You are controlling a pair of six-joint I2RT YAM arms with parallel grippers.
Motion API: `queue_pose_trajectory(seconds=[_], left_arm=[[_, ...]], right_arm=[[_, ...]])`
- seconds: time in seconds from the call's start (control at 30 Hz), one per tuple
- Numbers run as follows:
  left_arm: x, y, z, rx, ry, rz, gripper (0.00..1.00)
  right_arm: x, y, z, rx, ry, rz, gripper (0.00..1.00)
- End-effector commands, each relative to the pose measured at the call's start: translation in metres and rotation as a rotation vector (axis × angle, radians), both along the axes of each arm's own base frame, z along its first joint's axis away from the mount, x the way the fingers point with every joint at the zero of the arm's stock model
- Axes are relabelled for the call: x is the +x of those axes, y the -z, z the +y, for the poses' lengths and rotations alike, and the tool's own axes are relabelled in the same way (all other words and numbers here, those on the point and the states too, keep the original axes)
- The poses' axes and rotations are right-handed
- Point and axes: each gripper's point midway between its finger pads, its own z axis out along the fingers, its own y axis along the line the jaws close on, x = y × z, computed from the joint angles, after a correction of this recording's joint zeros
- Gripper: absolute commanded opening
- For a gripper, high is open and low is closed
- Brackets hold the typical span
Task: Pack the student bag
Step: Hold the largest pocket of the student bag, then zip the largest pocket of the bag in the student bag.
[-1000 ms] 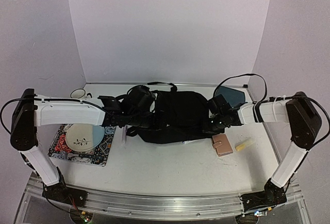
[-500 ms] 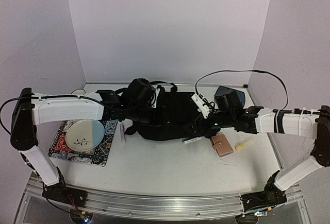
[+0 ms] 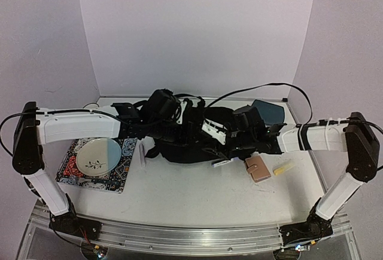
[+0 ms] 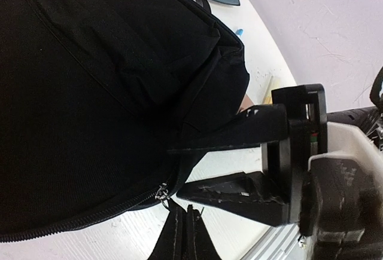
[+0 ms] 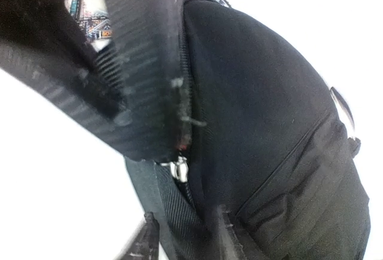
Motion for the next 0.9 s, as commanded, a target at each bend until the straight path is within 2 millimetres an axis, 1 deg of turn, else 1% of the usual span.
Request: queue_pose_trajectory(seconds=[0.0, 0.03, 0.07, 0.17, 0.23, 0.4, 0.5, 0.57, 0.63, 0.7, 0.8, 0.83, 0.87], left_arm=[[0.019, -0.046, -0.007, -0.126, -0.013, -0.053, 0.0], [0.023, -0.044, -0.003, -0.123, -0.023, -0.049, 0.0], [0.027, -0.042, 0.002, -0.118, -0.032, -0.047, 0.0], [0.039, -0.036, 0.021, -0.101, -0.072, -0.048, 0.0], [0.052, -0.031, 0.041, -0.083, -0.119, -0.045, 0.0], [0.074, -0.022, 0.086, 0.008, -0.217, -0.084, 0.0], [0.078, -0.02, 0.103, 0.049, -0.248, -0.103, 0.0], [0.082, -0.02, 0.118, 0.081, -0.291, -0.13, 0.0], [0.086, -0.015, 0.136, 0.111, -0.337, -0.138, 0.0], [0.093, -0.006, 0.156, 0.14, -0.386, -0.135, 0.0], [0.106, 0.008, 0.184, 0.198, -0.468, -0.138, 0.0], [0.109, 0.011, 0.187, 0.211, -0.473, -0.137, 0.0], [0.11, 0.012, 0.184, 0.209, -0.459, -0.132, 0.0]], right_arm=[[0.004, -0.019, 0.004, -0.001, 0.003, -0.096, 0.09], [0.003, -0.018, 0.001, -0.008, 0.005, -0.099, 0.02], [0.002, -0.016, -0.001, -0.015, 0.009, -0.101, 0.0], [-0.001, -0.011, -0.012, -0.035, 0.036, -0.104, 0.0], [-0.004, -0.007, -0.021, -0.049, 0.056, -0.104, 0.0], [-0.006, 0.0, -0.044, -0.065, 0.112, -0.101, 0.0], [-0.004, 0.001, -0.061, -0.065, 0.161, -0.096, 0.0], [0.0, 0.0, -0.071, -0.062, 0.19, -0.098, 0.0], [0.002, -0.003, -0.08, -0.056, 0.211, -0.104, 0.0], [0.003, -0.007, -0.086, -0.047, 0.217, -0.112, 0.0], [0.001, -0.006, -0.089, -0.048, 0.214, -0.114, 0.0], [0.0, -0.006, -0.089, -0.045, 0.207, -0.113, 0.0], [-0.002, -0.007, -0.087, -0.038, 0.193, -0.106, 0.0]])
